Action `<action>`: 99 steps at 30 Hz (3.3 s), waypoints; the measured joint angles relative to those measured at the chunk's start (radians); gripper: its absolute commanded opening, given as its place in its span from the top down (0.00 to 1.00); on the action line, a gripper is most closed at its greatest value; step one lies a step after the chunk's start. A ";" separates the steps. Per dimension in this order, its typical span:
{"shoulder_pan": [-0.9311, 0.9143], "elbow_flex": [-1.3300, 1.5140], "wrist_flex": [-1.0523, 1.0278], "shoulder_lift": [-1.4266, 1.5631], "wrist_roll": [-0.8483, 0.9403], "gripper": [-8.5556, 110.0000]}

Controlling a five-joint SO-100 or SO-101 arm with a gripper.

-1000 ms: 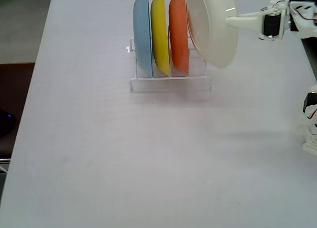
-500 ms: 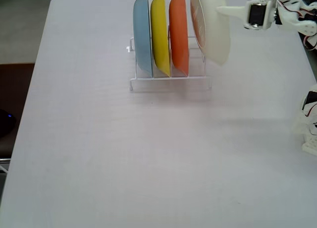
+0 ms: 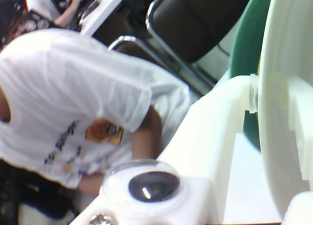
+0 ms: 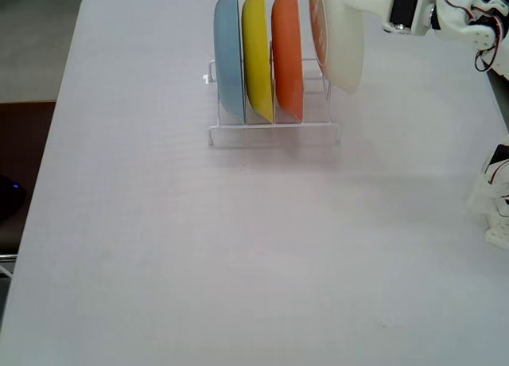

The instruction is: Can you put the plate away?

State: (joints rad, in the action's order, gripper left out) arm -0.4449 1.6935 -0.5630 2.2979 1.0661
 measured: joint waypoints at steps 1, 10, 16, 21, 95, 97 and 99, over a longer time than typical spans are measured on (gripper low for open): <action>-0.003 0.000 -0.002 0.002 0.000 0.93; 0.000 -0.066 -0.038 0.002 0.018 0.93; 0.012 -0.106 -0.040 0.002 0.002 0.93; 0.035 -0.106 0.032 -0.028 -0.023 0.93; 0.348 0.563 -0.192 0.353 -0.887 0.66; 0.405 0.647 -0.163 0.419 -0.927 0.72; 0.445 0.729 -0.130 0.480 -0.956 0.79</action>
State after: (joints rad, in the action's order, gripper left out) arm 0.0000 2.4222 -0.6934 2.7780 0.1104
